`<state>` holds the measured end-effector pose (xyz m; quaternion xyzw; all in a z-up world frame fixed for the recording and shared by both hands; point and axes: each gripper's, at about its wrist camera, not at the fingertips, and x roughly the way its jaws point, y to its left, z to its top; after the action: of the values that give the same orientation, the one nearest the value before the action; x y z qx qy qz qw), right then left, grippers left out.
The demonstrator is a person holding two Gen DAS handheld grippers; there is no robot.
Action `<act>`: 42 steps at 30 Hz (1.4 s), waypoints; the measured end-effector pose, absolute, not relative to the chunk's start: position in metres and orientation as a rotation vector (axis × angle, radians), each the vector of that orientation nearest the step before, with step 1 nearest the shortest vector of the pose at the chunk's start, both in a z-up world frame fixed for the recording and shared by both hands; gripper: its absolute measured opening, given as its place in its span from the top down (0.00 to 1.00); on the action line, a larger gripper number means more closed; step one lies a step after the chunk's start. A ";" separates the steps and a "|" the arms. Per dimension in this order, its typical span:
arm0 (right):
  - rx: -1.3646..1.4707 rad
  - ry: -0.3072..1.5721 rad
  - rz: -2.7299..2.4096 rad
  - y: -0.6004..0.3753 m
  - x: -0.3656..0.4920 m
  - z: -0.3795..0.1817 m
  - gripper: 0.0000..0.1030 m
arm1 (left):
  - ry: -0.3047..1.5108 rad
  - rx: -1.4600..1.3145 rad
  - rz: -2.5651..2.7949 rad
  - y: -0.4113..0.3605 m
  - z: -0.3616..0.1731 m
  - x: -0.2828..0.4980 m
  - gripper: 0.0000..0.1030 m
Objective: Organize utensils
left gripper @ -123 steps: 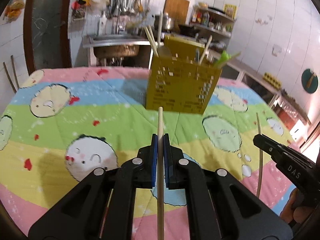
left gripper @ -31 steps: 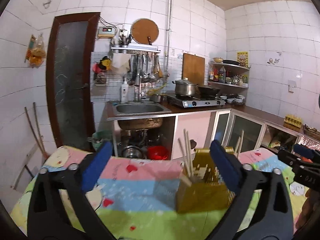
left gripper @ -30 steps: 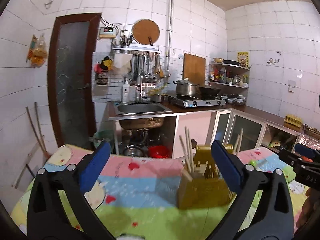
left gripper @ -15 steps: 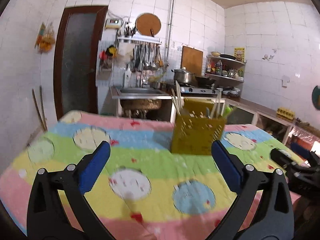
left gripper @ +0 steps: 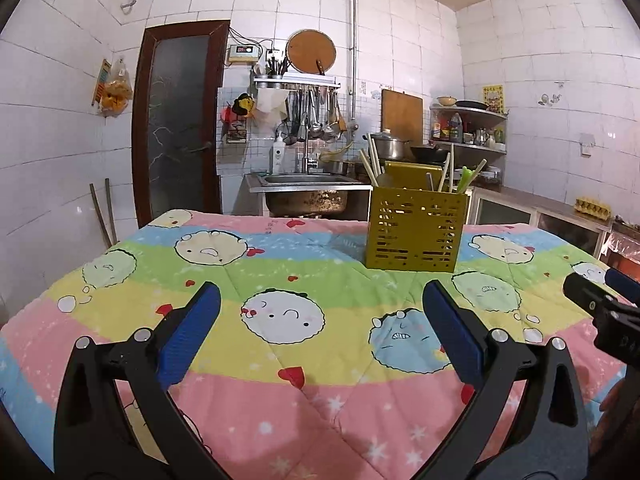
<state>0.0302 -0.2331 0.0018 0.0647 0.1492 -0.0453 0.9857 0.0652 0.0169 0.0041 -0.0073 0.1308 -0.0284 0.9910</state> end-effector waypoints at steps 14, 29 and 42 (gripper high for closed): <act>0.116 0.256 -0.136 -0.231 0.019 0.002 0.04 | 0.202 0.038 -0.045 0.003 0.006 0.051 0.05; 0.104 0.255 -0.134 -0.229 0.021 0.002 0.04 | 0.195 0.047 -0.045 0.003 0.008 0.050 0.05; 0.095 0.251 -0.136 -0.230 0.020 0.002 0.04 | 0.188 0.049 -0.044 0.001 0.010 0.047 0.05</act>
<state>0.0199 -0.2295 0.0017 0.0473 0.1249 -0.0677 0.9887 0.0471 0.0010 0.0099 0.0246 0.0936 -0.0221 0.9951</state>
